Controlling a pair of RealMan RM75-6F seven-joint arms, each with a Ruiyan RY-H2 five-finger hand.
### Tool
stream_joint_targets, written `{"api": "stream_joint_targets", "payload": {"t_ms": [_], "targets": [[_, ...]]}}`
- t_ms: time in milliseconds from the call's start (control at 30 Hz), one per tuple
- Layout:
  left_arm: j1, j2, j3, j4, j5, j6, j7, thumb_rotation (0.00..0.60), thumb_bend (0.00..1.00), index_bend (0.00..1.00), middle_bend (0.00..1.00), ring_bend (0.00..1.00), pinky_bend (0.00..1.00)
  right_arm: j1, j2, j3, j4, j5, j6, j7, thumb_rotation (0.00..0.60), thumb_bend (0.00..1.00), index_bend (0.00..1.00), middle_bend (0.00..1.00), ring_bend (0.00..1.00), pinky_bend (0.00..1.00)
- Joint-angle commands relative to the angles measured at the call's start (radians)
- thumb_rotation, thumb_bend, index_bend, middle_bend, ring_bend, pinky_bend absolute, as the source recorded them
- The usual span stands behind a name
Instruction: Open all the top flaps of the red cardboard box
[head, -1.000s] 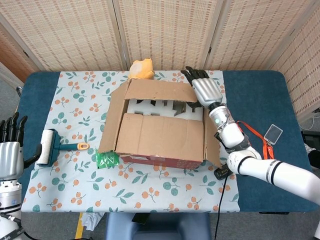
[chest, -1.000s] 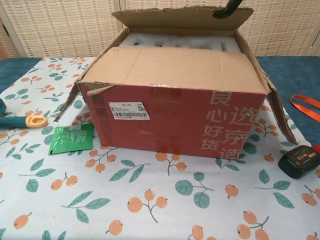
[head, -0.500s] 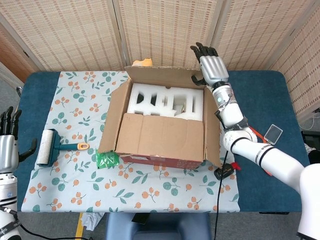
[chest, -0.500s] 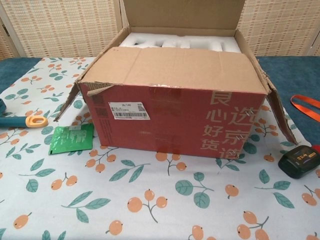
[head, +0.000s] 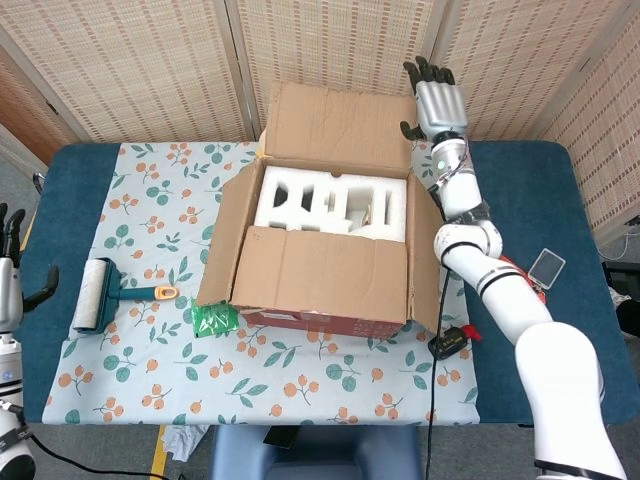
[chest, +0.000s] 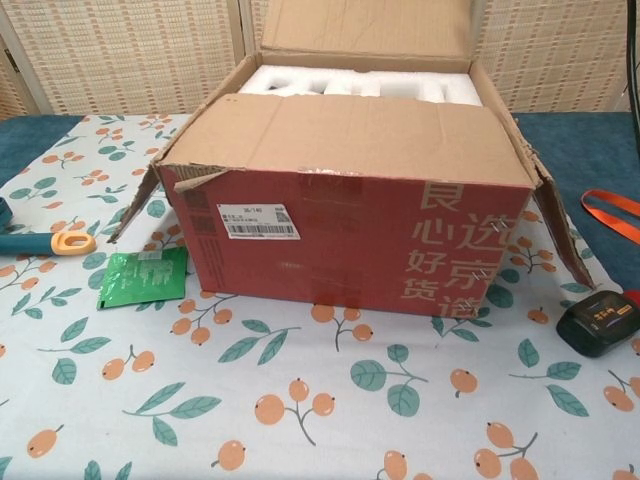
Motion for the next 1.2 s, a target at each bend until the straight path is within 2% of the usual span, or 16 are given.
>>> {"api": "stream_joint_targets", "payload": {"t_ms": [33,167,233,367,533,700,867,933,1033,1200], "targets": [[0.003,0.002,0.003,-0.003,0.003,0.002,-0.003,0.6,0.42,0.0,0.0,0.0,0.0,-0.05,0.06,0.032,-0.17,-0.053,-0.065,0.142,0.6,0.42,0.0,0.0,0.0,0.0],[0.007,0.003,0.012,-0.009,0.007,0.006,-0.004,0.6,0.42,0.0,0.0,0.0,0.0,-0.202,0.267,0.094,-0.579,-0.099,-0.126,0.302,0.6,0.42,0.0,0.0,0.0,0.0],[0.007,0.002,0.016,-0.013,0.011,0.008,0.0,0.6,0.42,0.0,0.0,0.0,0.0,-0.278,0.349,0.126,-0.743,-0.128,-0.131,0.362,0.6,0.42,0.0,0.0,0.0,0.0],[0.007,-0.005,0.021,-0.017,0.013,0.012,0.009,0.6,0.42,0.0,0.0,0.0,0.0,-0.391,0.449,0.17,-0.948,-0.193,-0.125,0.444,0.6,0.42,0.0,0.0,0.0,0.0],[0.008,-0.012,0.025,-0.028,0.005,0.015,0.029,0.6,0.42,0.0,0.0,0.0,0.0,-0.495,0.523,0.204,-1.098,-0.259,-0.156,0.545,0.6,0.42,0.0,0.0,0.0,0.0],[0.01,-0.018,0.026,-0.036,0.004,0.03,0.05,0.6,0.42,0.0,0.0,0.0,0.0,-0.554,0.533,0.238,-1.139,-0.306,-0.192,0.639,0.6,0.42,0.0,0.0,0.0,0.01],[0.01,-0.02,0.026,-0.042,-0.001,0.034,0.062,0.6,0.42,0.0,0.0,0.0,0.0,-0.58,0.483,0.261,-1.098,-0.337,-0.233,0.729,0.6,0.42,0.0,0.0,0.0,0.09],[0.01,-0.02,0.026,-0.042,-0.004,0.033,0.064,0.6,0.42,0.0,0.0,0.0,0.0,-0.589,0.452,0.277,-1.077,-0.347,-0.252,0.767,0.6,0.42,0.0,0.0,0.0,0.17],[0.011,-0.02,0.024,-0.042,-0.008,0.036,0.067,0.6,0.42,0.0,0.0,0.0,0.0,-0.598,0.413,0.308,-1.049,-0.362,-0.297,0.814,0.6,0.42,0.0,0.0,0.0,0.24],[0.013,-0.019,0.021,-0.042,-0.015,0.039,0.068,0.6,0.42,0.0,0.0,0.0,0.0,-0.609,0.363,0.364,-1.011,-0.39,-0.381,0.822,0.6,0.42,0.0,0.0,0.0,0.27]]}}
